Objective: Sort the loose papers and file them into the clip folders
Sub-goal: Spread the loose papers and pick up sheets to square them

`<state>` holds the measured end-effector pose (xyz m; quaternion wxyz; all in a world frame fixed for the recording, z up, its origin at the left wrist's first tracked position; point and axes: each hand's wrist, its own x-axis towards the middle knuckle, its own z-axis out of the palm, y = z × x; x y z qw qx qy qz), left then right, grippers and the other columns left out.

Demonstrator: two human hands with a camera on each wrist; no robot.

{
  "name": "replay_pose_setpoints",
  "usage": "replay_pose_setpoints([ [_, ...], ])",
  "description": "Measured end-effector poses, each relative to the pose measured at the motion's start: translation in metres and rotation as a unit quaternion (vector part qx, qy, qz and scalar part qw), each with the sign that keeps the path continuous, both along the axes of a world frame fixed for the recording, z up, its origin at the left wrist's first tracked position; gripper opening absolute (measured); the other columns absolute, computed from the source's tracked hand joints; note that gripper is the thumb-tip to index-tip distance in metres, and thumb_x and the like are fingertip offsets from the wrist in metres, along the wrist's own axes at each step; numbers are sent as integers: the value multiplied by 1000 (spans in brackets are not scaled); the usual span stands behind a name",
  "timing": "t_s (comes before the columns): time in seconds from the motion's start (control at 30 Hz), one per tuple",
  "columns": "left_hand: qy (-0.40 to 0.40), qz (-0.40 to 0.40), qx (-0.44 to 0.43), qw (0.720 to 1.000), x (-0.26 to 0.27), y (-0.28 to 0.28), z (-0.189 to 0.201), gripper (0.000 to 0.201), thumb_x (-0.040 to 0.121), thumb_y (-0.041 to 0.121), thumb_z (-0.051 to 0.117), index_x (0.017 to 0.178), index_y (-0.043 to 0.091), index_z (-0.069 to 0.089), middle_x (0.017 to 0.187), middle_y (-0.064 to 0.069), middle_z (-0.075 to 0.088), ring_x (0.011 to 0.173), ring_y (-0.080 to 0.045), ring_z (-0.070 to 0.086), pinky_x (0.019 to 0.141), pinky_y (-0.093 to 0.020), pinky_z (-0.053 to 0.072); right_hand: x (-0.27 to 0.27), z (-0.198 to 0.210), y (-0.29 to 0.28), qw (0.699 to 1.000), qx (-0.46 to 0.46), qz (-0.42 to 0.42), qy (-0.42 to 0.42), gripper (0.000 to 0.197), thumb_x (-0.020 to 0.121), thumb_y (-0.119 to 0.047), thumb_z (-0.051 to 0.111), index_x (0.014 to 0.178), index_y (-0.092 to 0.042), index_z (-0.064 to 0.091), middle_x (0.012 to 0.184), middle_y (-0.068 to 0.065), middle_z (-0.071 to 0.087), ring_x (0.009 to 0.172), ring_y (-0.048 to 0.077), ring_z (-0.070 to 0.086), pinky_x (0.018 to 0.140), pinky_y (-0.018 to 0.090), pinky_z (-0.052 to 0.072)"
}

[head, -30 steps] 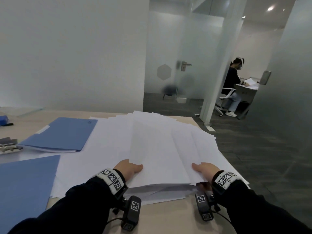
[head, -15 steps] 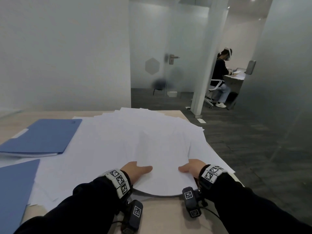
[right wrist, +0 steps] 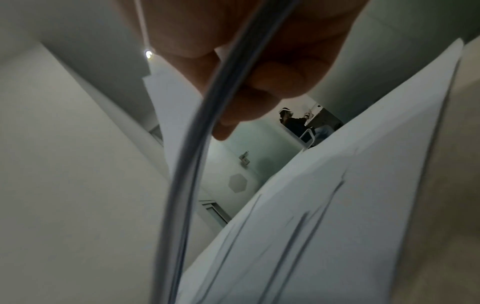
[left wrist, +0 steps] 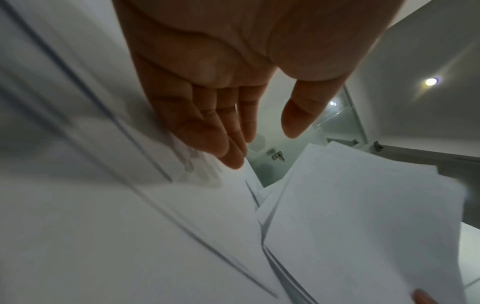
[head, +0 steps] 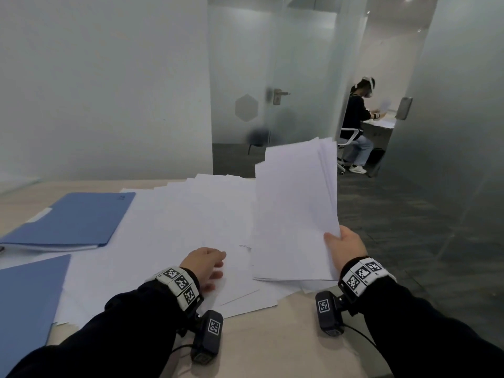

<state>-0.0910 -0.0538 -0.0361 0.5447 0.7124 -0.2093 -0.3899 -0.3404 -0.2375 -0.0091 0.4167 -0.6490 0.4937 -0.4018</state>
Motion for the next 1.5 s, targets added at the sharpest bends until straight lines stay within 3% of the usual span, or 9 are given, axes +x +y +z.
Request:
replay_pose_setpoints([
  [0.2,-100,-5,-51,994,26,8,38,65,87,52,65,142,22,45,135,2,53,120,-19,52,94,-40,47,17,9,12,986,42,75,-140,19,87,-12,57,94,-21,72,93,9,76,89,35,72,82,53,58],
  [0.3,-110,-21,-109,988,37,13,58,80,80,52,73,148,25,39,141,2,51,127,-18,51,102,-41,43,31,11,22,976,52,132,-165,18,93,-7,57,96,-18,71,91,11,75,85,36,71,80,50,58],
  [0.4,-55,-41,-180,981,44,19,73,60,76,29,78,131,18,57,121,-7,69,111,-28,66,93,-43,53,50,11,40,967,47,186,-170,16,94,-6,58,100,-17,69,84,3,76,78,26,70,76,40,57],
  [0.5,-108,24,-211,971,53,24,79,40,68,21,78,105,18,67,102,-6,76,98,-31,71,94,-51,54,71,13,55,958,43,216,-184,12,89,-12,66,99,-17,69,92,8,76,84,29,71,81,45,57],
  [0.57,-122,59,-236,962,60,31,82,25,78,13,76,100,19,68,98,-5,76,93,-29,72,92,-48,55,85,16,59,952,52,225,-203,17,84,-15,70,101,-13,70,98,13,75,90,34,70,84,49,56],
  [0.83,-128,19,-184,974,69,58,58,19,78,9,79,96,13,72,94,-5,77,97,-34,71,90,-45,56,107,8,73,926,104,270,-243,36,75,-7,78,109,-1,68,105,19,73,97,37,69,86,45,56],
  [0.97,-124,-7,-190,974,60,61,51,43,67,22,78,108,16,70,102,-2,76,96,-25,72,93,-49,55,109,7,79,928,91,266,-247,41,70,-17,79,109,-8,69,103,14,74,96,35,70,86,45,56],
  [1.3,-111,-15,-222,969,60,57,63,57,63,35,82,117,23,65,108,0,75,100,-22,71,95,-51,54,114,36,75,920,71,261,-284,47,67,-29,80,107,-7,70,101,16,74,94,36,71,82,43,56],
  [1.5,-113,-29,-246,962,54,63,73,54,73,29,79,124,19,62,114,-2,73,103,-21,70,94,-48,54,113,47,76,918,41,278,-281,78,47,-51,90,107,-5,70,103,16,74,94,35,71,78,42,57],
])
